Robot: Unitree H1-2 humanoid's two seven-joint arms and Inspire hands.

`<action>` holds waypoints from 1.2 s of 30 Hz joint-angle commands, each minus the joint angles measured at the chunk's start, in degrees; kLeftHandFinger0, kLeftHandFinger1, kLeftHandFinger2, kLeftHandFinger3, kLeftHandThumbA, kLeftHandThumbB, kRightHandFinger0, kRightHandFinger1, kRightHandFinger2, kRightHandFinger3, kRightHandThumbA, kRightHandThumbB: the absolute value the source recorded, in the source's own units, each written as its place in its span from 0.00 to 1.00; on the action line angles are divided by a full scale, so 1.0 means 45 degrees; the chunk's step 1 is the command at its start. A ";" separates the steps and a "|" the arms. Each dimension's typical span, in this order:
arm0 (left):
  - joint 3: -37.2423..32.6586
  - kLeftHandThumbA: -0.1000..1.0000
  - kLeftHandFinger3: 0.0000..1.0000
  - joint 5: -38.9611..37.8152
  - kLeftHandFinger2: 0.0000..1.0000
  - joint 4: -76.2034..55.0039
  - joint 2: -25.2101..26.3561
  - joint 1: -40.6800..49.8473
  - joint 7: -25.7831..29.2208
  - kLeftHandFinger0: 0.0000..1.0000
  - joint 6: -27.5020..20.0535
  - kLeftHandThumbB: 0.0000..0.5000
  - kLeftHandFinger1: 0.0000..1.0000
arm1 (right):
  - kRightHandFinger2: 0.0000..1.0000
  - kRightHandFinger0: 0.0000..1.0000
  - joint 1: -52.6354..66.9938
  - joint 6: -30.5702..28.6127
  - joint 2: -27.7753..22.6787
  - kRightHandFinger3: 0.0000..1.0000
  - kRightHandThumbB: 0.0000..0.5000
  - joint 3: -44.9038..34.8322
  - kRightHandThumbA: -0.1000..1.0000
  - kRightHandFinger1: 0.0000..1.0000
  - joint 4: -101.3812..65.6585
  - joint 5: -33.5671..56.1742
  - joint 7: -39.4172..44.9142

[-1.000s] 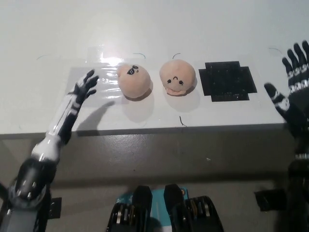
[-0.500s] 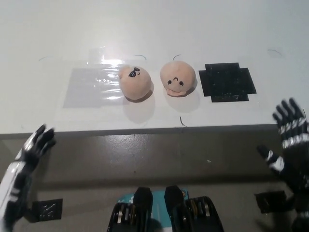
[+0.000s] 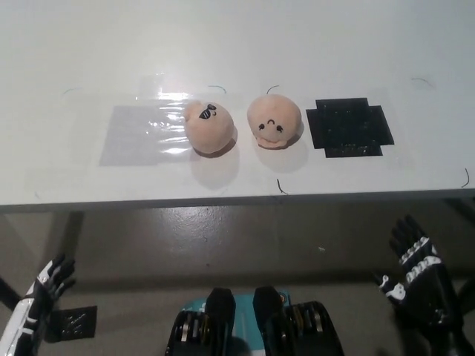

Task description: Use both hands to push two dumpling toys together to the middle

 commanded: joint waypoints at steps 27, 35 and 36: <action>0.0289 1.00 1.00 -0.0228 1.00 0.3683 0.0114 -0.2064 -0.0118 1.00 -0.0720 0.40 1.00 | 1.00 1.00 -0.0875 -0.1765 0.0260 1.00 0.38 -0.0398 0.93 1.00 0.3489 0.0424 0.0765; 0.0252 1.00 1.00 -0.0174 1.00 0.3557 0.0150 -0.2082 -0.0090 1.00 -0.0557 0.34 1.00 | 1.00 1.00 -0.1027 -0.1661 0.0288 1.00 0.39 -0.0447 0.92 1.00 0.3460 0.0408 0.0773; 0.0246 1.00 1.00 -0.0123 1.00 0.3530 0.0125 -0.2018 -0.0057 1.00 -0.0618 0.34 1.00 | 1.00 1.00 -0.0999 -0.1641 0.0293 1.00 0.38 -0.0449 0.91 1.00 0.3420 0.0423 0.0779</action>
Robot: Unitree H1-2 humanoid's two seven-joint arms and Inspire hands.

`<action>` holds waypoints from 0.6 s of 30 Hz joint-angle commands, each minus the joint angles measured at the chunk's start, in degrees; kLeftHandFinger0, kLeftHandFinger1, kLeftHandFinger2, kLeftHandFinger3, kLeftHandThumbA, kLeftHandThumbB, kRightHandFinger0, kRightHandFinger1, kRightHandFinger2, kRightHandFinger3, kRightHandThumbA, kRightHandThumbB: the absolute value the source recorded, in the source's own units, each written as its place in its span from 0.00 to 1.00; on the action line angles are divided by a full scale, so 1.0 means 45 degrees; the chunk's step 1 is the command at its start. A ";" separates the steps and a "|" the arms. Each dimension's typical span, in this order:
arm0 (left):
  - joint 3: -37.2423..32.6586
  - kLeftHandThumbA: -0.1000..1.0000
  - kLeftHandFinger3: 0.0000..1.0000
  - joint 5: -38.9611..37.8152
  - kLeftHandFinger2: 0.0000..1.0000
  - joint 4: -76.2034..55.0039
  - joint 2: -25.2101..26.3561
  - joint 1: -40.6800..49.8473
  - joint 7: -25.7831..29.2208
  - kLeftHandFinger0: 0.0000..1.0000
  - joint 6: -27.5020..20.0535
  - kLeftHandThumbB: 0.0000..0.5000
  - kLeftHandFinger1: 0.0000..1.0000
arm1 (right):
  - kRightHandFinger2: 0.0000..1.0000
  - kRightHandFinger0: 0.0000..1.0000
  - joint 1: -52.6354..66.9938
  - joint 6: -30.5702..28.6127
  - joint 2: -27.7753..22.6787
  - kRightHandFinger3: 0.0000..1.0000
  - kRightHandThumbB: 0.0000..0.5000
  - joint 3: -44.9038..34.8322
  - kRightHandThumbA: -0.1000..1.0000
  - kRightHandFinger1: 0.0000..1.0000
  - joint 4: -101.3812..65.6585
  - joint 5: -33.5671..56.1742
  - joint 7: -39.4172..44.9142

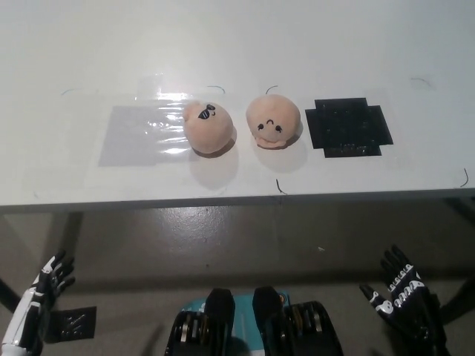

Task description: Use both hands to push two dumpling toys together to the middle

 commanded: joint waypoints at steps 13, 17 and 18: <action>0.0438 1.00 1.00 0.0718 1.00 -0.0766 -0.0409 0.0609 0.0599 1.00 -0.0528 0.00 1.00 | 1.00 1.00 -0.0548 -0.0813 -0.0060 1.00 0.36 0.0005 0.90 1.00 -0.0025 -0.0331 0.0255; 0.0691 1.00 1.00 0.0404 1.00 -0.0684 -0.0602 0.0746 0.0357 1.00 -0.0528 0.03 1.00 | 1.00 1.00 -0.0659 -0.0631 -0.0093 1.00 0.38 0.0042 0.88 1.00 -0.0041 -0.0346 0.0298; 0.0733 1.00 1.00 0.0431 1.00 -0.0687 -0.0622 0.0754 0.0363 1.00 -0.0528 0.04 1.00 | 1.00 1.00 -0.0664 -0.0579 -0.0090 1.00 0.37 0.0057 0.87 1.00 -0.0063 -0.0364 0.0284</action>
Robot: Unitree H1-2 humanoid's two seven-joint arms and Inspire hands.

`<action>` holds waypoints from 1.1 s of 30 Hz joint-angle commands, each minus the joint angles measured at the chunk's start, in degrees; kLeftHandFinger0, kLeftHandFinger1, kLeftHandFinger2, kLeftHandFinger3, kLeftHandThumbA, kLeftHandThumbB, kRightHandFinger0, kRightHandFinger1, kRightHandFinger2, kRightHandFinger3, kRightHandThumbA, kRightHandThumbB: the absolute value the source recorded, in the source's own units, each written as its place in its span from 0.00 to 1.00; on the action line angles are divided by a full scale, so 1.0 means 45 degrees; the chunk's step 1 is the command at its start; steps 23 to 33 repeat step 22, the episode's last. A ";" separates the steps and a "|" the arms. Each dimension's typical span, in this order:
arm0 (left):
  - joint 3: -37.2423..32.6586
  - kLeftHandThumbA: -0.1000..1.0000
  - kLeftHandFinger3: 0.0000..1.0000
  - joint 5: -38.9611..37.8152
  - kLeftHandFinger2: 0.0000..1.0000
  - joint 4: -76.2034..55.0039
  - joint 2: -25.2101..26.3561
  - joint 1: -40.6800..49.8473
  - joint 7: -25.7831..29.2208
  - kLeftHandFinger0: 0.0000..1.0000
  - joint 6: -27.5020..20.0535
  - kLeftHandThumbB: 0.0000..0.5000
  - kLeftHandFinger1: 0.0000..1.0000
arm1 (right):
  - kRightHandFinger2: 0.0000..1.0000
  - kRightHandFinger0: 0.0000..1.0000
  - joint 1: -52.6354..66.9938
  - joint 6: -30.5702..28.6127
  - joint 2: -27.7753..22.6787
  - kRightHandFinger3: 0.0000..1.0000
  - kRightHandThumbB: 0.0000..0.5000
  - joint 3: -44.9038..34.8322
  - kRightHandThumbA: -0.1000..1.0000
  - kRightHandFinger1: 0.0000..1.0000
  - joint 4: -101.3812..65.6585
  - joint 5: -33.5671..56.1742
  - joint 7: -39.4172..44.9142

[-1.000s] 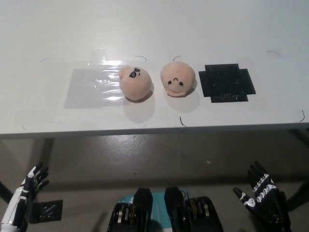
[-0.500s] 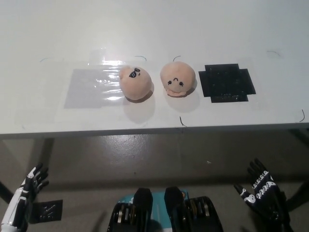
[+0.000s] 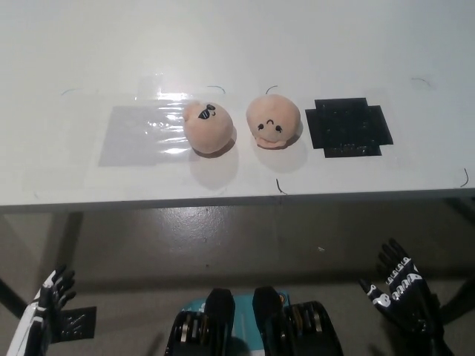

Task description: Use both hands to push two dumpling toys together to the middle

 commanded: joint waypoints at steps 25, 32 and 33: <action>0.0337 1.00 1.00 0.0077 1.00 -0.0405 0.0077 -0.0083 0.0062 1.00 -0.0510 0.07 1.00 | 1.00 1.00 -0.0443 -0.0557 0.0031 1.00 0.39 -0.0033 0.78 1.00 -0.0021 -0.0112 0.0193; 0.0337 1.00 1.00 0.0077 1.00 -0.0405 0.0077 -0.0083 0.0062 1.00 -0.0510 0.07 1.00 | 1.00 1.00 -0.0443 -0.0557 0.0031 1.00 0.39 -0.0033 0.78 1.00 -0.0021 -0.0112 0.0193; 0.0337 1.00 1.00 0.0077 1.00 -0.0405 0.0077 -0.0083 0.0062 1.00 -0.0510 0.07 1.00 | 1.00 1.00 -0.0443 -0.0557 0.0031 1.00 0.39 -0.0033 0.78 1.00 -0.0021 -0.0112 0.0193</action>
